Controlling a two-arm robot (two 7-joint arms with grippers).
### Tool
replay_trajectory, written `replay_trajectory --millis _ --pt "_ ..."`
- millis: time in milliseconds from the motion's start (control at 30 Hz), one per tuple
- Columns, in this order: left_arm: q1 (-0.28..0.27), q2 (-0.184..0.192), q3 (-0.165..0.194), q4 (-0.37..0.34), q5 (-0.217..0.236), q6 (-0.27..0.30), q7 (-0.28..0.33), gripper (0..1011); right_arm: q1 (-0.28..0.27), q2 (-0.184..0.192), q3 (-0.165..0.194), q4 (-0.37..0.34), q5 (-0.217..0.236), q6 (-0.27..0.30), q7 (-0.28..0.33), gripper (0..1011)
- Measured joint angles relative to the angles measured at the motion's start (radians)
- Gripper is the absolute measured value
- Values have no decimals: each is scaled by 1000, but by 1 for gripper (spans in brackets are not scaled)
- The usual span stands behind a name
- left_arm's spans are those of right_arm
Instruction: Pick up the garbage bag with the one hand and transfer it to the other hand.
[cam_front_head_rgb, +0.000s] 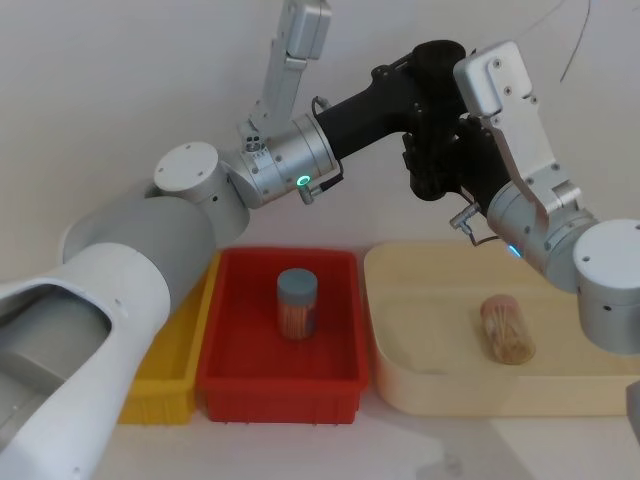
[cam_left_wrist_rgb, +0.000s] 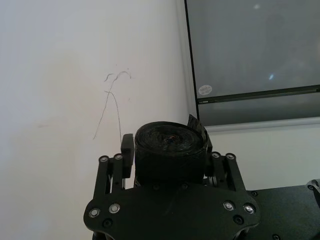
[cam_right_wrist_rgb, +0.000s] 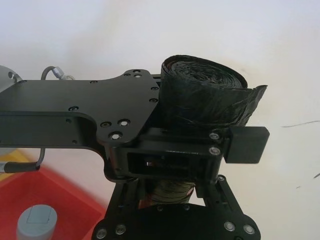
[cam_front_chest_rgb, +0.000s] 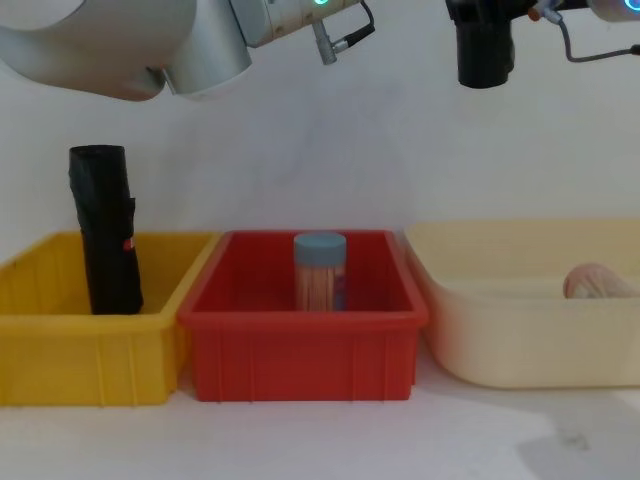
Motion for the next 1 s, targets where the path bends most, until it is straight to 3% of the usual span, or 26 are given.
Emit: replay_trajectory --millis 333,800,1000 --pt "0 0 0 0 0 0 0 1001 -9 -3 19 -7 -5 11 -16 514" --pt "0 0 0 0 0 0 1 1000 -33 3 85 -28 -40 48 -101 514" --pt "0 0 0 0 0 0 1 1000 -28 11 118 -6 -61 52 -141 514"
